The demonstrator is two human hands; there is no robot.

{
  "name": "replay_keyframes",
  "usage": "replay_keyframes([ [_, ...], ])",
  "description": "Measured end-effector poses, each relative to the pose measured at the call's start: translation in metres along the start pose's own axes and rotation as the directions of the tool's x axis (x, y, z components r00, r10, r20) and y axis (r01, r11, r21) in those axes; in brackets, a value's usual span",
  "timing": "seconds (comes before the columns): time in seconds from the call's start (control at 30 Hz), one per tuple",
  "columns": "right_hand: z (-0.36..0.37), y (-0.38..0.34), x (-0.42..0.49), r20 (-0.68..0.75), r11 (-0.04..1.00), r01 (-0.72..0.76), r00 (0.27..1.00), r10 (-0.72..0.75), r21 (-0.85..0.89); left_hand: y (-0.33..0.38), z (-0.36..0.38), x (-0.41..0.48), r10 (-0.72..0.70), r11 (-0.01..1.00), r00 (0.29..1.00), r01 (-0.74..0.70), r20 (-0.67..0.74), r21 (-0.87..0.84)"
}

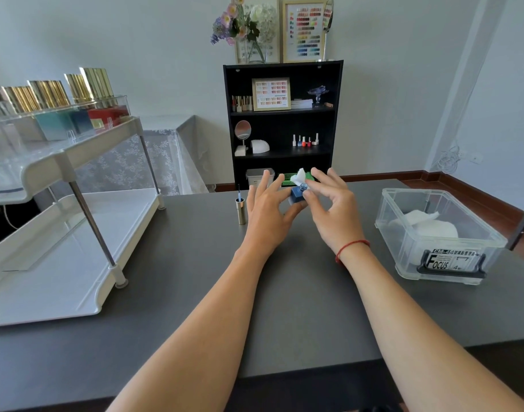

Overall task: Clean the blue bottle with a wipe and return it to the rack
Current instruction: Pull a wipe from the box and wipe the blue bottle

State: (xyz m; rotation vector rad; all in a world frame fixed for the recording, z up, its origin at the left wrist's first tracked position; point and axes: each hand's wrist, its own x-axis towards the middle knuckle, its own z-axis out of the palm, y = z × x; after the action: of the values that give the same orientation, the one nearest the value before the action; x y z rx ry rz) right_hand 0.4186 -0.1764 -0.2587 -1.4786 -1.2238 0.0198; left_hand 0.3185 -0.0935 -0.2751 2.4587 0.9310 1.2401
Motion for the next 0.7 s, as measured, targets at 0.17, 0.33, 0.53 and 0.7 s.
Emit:
replay_keyframes([
  [0.17,0.0,-0.001,0.0,-0.02,1.0,-0.01,1.0,0.01,0.013,-0.001,0.0,0.001,-0.04,0.999,0.999,0.04,0.003,-0.008],
  [0.33,-0.003,-0.004,-0.001,-0.078,0.998,0.005,0.997,0.0,0.07,-0.001,0.001,0.002,-0.058,0.998,0.998,0.059,0.02,-0.023],
  [0.53,0.006,0.002,0.0,-0.092,0.998,0.068,0.993,-0.068,-0.006,0.001,0.001,0.001,-0.005,0.999,0.999,0.007,0.044,-0.045],
  [0.7,0.007,0.01,0.003,-0.083,0.967,0.181,0.977,-0.198,-0.177,-0.001,0.003,0.002,-0.018,0.998,0.999,0.02,0.035,-0.064],
])
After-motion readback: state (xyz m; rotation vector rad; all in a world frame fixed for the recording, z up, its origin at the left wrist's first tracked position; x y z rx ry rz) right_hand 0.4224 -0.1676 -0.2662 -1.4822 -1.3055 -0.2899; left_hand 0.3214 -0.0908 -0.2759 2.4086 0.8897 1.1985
